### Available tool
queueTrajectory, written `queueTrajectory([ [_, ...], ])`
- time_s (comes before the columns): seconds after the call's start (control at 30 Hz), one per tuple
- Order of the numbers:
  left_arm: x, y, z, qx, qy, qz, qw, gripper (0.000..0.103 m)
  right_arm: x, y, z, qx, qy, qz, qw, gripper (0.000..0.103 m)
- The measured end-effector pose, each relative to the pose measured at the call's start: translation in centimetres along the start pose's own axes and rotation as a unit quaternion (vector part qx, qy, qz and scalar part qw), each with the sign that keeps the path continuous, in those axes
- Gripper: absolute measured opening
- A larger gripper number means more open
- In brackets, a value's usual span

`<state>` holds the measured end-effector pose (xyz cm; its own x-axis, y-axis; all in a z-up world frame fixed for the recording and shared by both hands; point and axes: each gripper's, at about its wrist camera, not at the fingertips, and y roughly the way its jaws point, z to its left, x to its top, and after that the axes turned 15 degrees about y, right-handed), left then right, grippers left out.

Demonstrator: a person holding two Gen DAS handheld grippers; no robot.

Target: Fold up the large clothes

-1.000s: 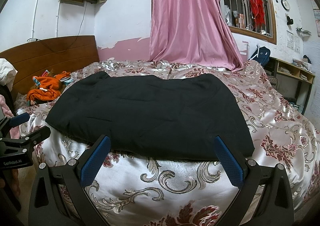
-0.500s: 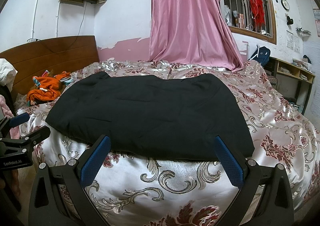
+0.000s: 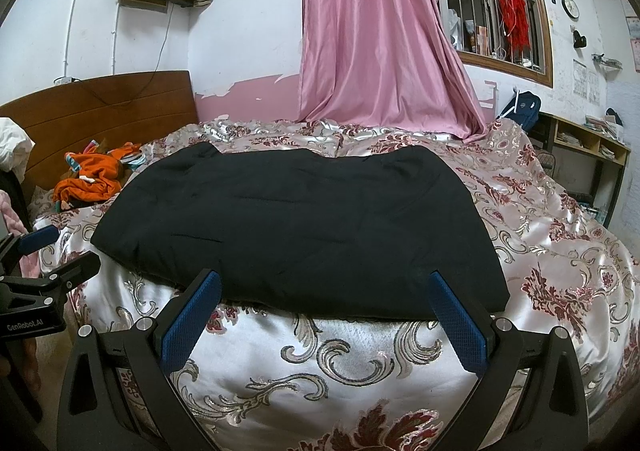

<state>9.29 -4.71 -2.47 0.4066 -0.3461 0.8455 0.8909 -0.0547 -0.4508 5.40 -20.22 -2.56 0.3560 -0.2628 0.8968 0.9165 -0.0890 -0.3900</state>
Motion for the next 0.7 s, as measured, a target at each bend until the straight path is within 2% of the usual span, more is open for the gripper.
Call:
queueTrajectory([
  [0.53,0.06,0.02,-0.03,-0.001,-0.003,0.002,1.0,0.103,0.09,0.04,0.04,-0.001,0.001,0.0,1.0,0.101],
  [0.7,-0.38,0.29,0.74,-0.024,-0.016,0.0,0.9996,0.103,0.12,0.05,0.05,-0.001,0.001,0.0,1.0,0.101],
])
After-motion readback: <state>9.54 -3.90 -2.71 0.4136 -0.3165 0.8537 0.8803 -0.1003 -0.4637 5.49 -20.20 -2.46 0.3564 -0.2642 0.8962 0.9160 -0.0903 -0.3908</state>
